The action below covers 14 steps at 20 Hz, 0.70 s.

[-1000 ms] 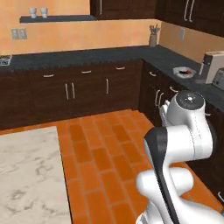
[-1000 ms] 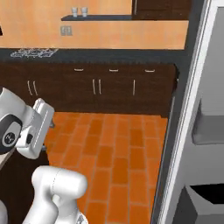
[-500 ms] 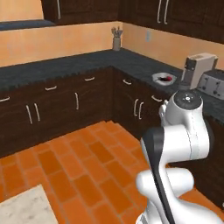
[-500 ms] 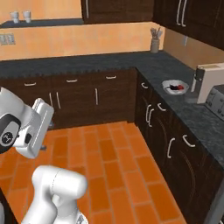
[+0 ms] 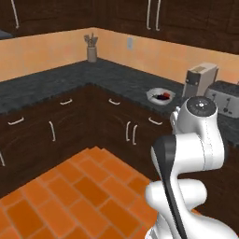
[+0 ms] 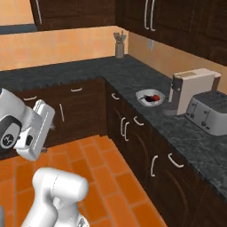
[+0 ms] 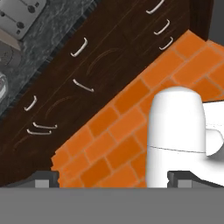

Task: Take the meat container that has the shrimp and place it on the second highest rack of the freezer. Then take the vegetable container that has the eggplant and bell pepper and place it on the highest rack of the freezer.

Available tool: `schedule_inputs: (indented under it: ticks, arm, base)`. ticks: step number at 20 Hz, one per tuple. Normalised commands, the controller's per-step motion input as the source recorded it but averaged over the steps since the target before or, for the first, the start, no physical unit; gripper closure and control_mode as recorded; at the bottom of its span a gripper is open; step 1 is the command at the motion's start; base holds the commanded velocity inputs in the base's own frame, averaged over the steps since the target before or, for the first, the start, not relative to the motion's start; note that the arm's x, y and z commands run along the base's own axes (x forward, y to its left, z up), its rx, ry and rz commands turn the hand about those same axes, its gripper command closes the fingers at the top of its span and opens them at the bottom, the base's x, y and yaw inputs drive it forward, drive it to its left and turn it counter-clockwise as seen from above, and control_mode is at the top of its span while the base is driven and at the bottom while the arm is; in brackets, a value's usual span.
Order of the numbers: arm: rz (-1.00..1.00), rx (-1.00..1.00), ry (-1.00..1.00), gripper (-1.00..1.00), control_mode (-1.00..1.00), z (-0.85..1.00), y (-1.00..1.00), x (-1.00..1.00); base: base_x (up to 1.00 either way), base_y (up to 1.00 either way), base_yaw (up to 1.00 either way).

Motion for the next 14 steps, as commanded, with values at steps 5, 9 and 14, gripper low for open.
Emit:
schedule_inputs:
  ticks: [5, 9, 14]
  arm:
    - [0.00, 0.00, 0.00, -1.00, 1.00, 0.00, 0.00, 0.00]
    - [0.00, 0.00, 0.00, -1.00, 1.00, 0.00, 0.00, 0.00]
    - [0.00, 0.00, 0.00, -1.00, 1.00, 0.00, 0.00, 0.00]
  base:
    - [1.00, 0.09, -0.51]
    - [1.00, 0.43, -0.58]
    - [1.00, 0.65, -0.57]
